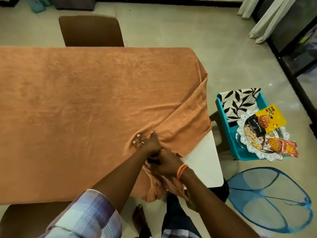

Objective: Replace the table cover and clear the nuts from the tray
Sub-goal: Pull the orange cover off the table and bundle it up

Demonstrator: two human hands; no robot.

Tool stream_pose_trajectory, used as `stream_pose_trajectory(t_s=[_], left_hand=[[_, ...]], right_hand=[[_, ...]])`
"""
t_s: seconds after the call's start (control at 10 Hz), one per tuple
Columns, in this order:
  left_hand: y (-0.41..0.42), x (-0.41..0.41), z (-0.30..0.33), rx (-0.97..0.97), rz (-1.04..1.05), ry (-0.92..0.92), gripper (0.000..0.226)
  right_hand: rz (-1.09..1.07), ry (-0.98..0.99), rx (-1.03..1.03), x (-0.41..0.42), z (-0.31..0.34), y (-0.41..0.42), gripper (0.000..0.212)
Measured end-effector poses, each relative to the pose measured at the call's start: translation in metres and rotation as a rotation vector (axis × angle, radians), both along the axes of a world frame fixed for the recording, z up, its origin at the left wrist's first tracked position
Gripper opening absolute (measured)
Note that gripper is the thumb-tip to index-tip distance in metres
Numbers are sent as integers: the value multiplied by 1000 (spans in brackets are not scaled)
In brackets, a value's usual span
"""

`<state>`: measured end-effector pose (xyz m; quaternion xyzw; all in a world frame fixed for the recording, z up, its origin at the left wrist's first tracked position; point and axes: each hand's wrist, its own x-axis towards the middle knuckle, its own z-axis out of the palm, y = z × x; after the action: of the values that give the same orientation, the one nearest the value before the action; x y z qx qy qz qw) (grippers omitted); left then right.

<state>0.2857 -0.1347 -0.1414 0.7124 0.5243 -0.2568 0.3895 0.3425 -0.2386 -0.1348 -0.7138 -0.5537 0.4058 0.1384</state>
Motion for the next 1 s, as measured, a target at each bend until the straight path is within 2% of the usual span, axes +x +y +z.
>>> stream_pose_trajectory(t_s=[0.1, 0.2, 0.3, 0.4, 0.5, 0.6, 0.7, 0.8, 0.9, 1.0], left_hand=[[-11, 1, -8, 113, 30, 2, 83], [-13, 6, -15, 277, 69, -1, 61], [-6, 12, -10, 404, 51, -57, 28], [-2, 13, -4, 488, 101, -84, 22], [-3, 11, -6, 489, 287, -148, 20], [-8, 7, -8, 556, 467, -264, 20], [-8, 17, 0, 495, 712, -355, 23], [3, 23, -1, 305, 1031, -480, 54], [3, 15, 0, 317, 1034, -536, 59], [1, 16, -7, 382, 813, -417, 79]], right_hand=[[-448, -123, 355, 80, 6, 12, 38], [-681, -209, 244, 153, -7, 53, 58], [-494, -433, -82, 205, -24, 88, 111], [-552, -285, -165, 217, -37, 99, 79], [-611, -207, 93, 209, -41, 95, 24], [-593, -86, 148, 172, -26, 94, 11], [-314, -2, 212, 106, -21, 85, 12], [-184, 191, 177, 52, -11, 58, 20], [-81, 384, 70, 58, 1, 54, 18], [-137, 772, -258, 93, 10, 72, 41]])
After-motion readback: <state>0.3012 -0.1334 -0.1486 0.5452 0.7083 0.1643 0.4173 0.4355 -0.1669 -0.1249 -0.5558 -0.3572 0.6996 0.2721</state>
